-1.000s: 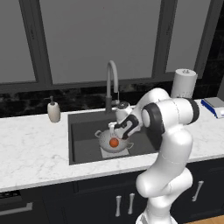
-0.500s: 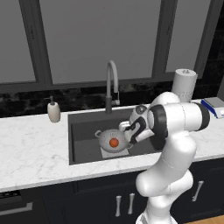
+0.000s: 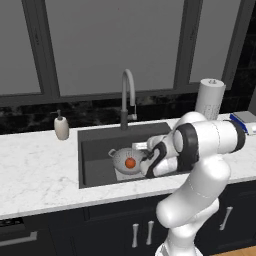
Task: Put the colander in the sink, put the orange in the colander, and turn on the sink faucet and pour water over the colander.
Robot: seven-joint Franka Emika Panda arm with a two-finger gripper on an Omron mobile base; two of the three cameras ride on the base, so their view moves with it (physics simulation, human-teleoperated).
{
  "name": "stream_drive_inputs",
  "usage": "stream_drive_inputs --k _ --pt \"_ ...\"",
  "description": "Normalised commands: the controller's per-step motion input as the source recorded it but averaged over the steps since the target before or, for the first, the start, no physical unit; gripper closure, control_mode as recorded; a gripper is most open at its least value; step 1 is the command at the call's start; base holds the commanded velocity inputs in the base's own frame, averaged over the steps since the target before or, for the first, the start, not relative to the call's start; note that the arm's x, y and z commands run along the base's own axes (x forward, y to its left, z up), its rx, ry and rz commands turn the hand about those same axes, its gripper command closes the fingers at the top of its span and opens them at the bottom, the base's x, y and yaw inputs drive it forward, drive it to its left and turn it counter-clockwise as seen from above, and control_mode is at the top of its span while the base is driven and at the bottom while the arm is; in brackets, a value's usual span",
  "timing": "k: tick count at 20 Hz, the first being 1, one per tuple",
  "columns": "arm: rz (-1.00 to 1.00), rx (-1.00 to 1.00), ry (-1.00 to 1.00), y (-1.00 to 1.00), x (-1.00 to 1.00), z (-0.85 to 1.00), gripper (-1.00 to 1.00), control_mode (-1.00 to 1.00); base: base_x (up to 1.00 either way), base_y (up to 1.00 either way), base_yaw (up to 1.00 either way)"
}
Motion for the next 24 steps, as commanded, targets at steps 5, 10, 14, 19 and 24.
stream_drive_inputs --k 5,10,14,19,24 --pt "0.08 0.17 -0.17 -0.3 0.38 0.77 -1.0 -1.0 0.0 0.0 0.0" --pt "0.03 0.15 -0.09 -0.33 0.22 0.83 -1.0 -1.0 0.0 0.0 0.0" --pt "0.0 0.09 -0.06 -0.37 0.03 0.86 -1.0 -1.0 0.0 0.0 0.0" --pt "0.0 0.02 -0.12 -0.22 0.0 0.68 -1.0 -1.0 0.0 0.0 0.0" --pt "0.0 -0.01 -0.23 -0.02 0.0 0.09 -1.0 -1.0 0.0 0.0 0.0"
